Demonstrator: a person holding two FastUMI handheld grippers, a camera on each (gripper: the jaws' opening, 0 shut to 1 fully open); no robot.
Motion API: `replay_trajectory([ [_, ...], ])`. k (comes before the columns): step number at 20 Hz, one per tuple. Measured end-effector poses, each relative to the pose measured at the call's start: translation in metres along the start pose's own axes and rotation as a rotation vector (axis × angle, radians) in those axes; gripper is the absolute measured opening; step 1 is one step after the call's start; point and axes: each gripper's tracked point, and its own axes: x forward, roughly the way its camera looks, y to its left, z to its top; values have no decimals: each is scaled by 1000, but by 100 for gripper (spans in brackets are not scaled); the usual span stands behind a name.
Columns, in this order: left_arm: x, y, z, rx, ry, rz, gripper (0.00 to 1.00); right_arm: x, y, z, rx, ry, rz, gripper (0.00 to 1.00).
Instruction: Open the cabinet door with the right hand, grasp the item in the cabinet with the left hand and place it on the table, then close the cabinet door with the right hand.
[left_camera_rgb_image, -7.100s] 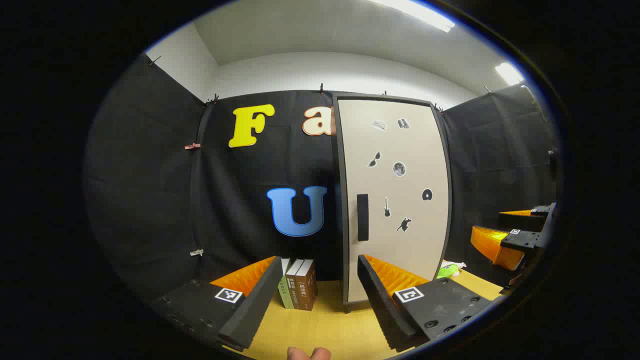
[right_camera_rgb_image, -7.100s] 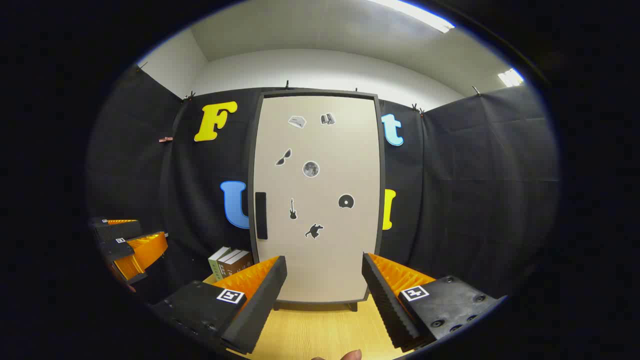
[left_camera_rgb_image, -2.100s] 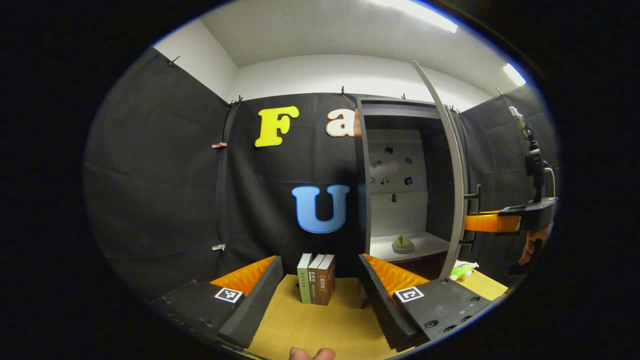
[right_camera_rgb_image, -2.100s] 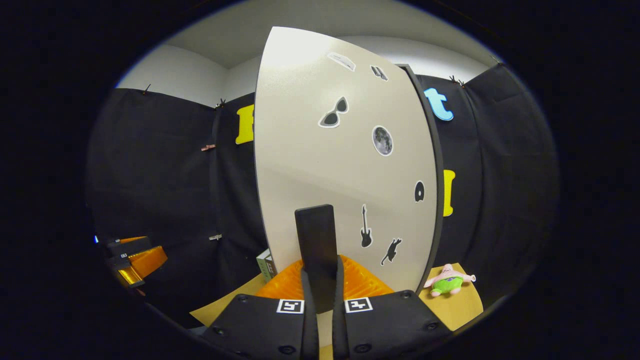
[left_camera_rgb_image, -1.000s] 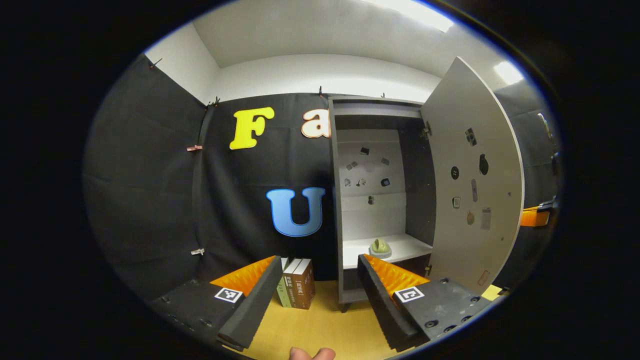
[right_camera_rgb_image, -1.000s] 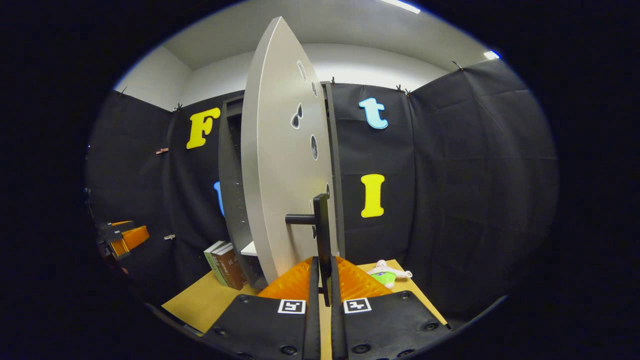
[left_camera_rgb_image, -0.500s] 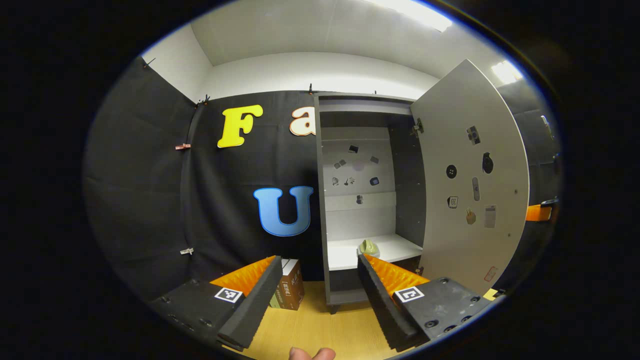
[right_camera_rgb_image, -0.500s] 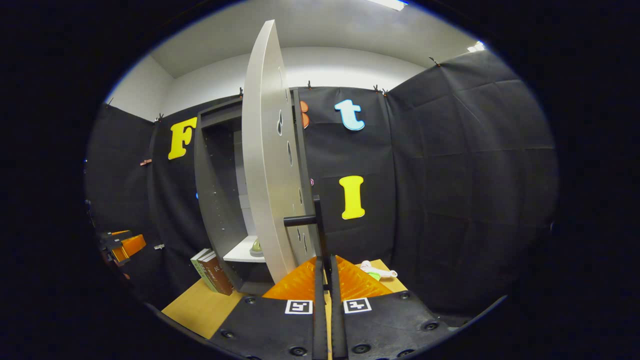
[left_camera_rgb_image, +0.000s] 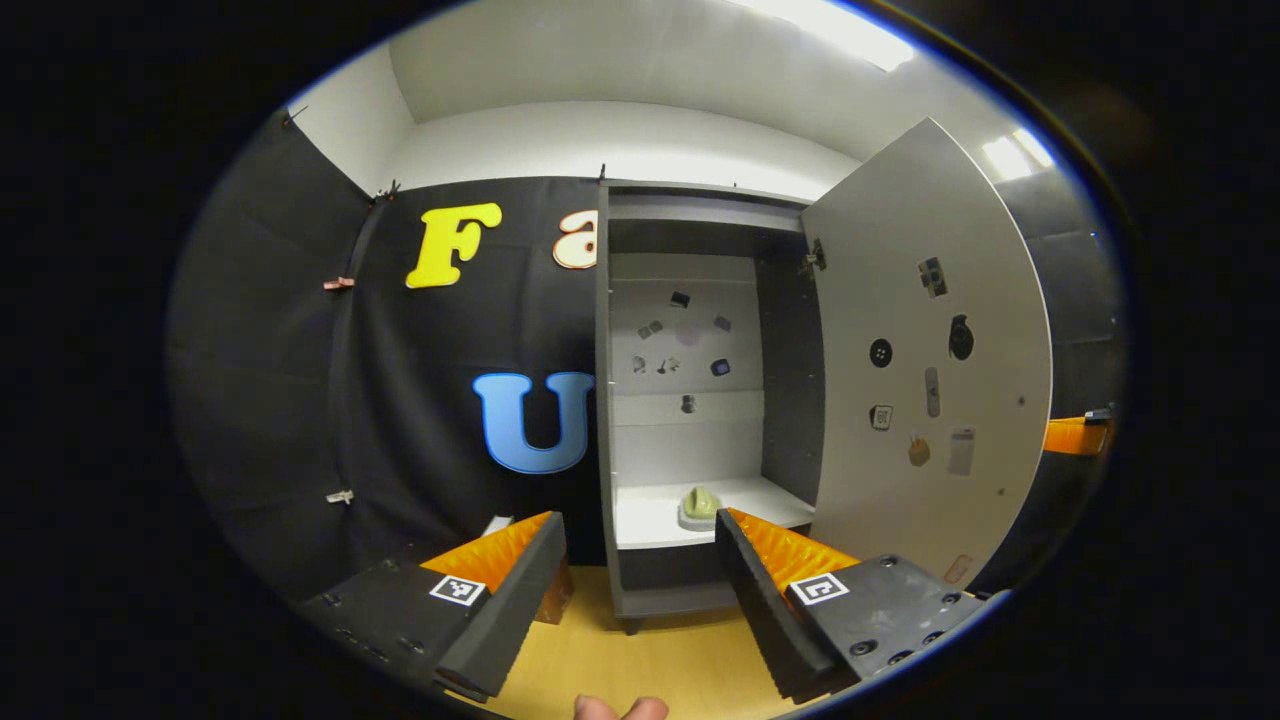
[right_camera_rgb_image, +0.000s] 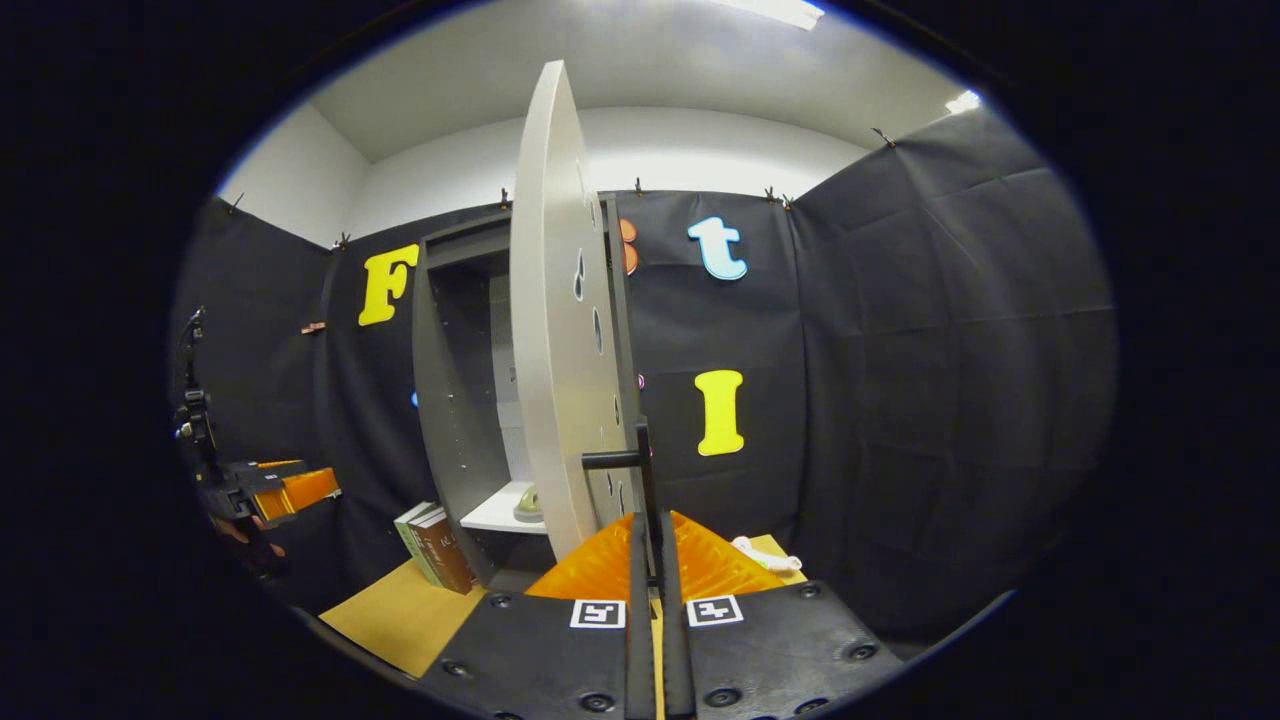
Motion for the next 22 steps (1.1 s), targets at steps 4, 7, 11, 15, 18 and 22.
replay_trajectory([
  [4, 25, -21, 12, 9, -6, -50, 95, -2, -14, 13, -34, -65, -43, 27],
  [7, 50, -42, 19, 37, -12, -107, 95, -3, -33, 17, -64, -93, -109, 53],
  [11, 95, -67, 16, 68, 29, -178, 96, -6, -57, 18, -95, -115, -181, 95],
  [15, 151, -84, 3, 101, 127, -235, 93, -9, -79, 13, -139, -101, -238, 95],
  [18, 193, -92, -17, 140, 227, -267, 93, -12, -92, 14, -141, -107, -265, 96],
  [22, 251, -93, -42, 127, 317, -275, 94, -10, -108, 12, -152, -115, -288, 96],
])
